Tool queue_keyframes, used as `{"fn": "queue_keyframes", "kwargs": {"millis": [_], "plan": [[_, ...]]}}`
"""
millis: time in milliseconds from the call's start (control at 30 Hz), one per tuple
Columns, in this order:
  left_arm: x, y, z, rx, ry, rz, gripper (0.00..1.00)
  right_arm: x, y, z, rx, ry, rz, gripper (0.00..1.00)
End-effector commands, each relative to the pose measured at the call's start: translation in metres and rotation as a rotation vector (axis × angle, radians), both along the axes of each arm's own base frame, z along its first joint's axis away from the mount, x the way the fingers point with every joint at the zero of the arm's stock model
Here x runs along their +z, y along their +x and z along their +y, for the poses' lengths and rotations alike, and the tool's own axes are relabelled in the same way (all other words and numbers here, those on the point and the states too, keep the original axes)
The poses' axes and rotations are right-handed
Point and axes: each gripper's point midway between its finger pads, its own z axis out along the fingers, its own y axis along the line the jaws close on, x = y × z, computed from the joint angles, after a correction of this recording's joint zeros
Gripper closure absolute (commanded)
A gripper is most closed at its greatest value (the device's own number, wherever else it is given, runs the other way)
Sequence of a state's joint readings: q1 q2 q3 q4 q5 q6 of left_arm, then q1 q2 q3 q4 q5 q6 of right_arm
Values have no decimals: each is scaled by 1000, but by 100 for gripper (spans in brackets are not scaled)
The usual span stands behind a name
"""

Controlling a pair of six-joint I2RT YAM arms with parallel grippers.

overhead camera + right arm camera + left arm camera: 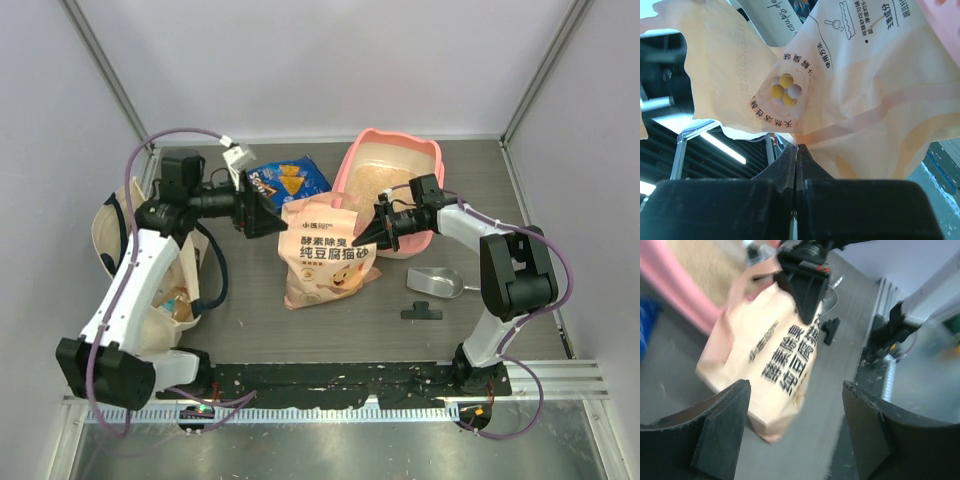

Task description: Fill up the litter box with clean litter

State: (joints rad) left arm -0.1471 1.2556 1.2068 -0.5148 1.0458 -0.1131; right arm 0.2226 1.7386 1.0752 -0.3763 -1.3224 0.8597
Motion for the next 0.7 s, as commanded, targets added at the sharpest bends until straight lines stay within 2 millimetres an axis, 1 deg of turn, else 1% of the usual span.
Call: {"fn": "queue_keyframes", "kwargs": {"millis": [0,33,67,133,167,200,233,267,300,333,467,667], "plan": [[-6,-27,-24,-325,296,-506,16,17,1,0,20,40,-16,98],[-13,-31,-29,-389,333,-550,8,18,1,1,22,41,-22,98],[-24,-32,-38,-500,381,-653,1,19,2,1,22,42,-22,98],[-36,-32,-45,-582,424,-721,0,19,1,2,26,43,-30,98],[-41,-29,-51,-633,455,-793,0,19,2,2,27,44,-28,98],[-48,-26,-56,-650,463,-810,0,19,0,3,31,45,-28,98],[-48,-19,-65,-650,465,-859,0,20,-1,3,32,46,-32,98],[-50,-16,-67,-654,472,-878,0,20,-1,4,35,49,-41,98],[-56,-12,-70,-667,474,-871,0,21,-2,4,35,49,-43,98],[-59,-15,-72,-688,475,-860,0,21,-3,4,35,49,-46,98],[-68,-13,-79,-713,469,-831,0,22,-5,4,36,52,-53,98],[-95,-15,-88,-766,500,-777,0,22,-7,5,36,54,-64,98]]}}
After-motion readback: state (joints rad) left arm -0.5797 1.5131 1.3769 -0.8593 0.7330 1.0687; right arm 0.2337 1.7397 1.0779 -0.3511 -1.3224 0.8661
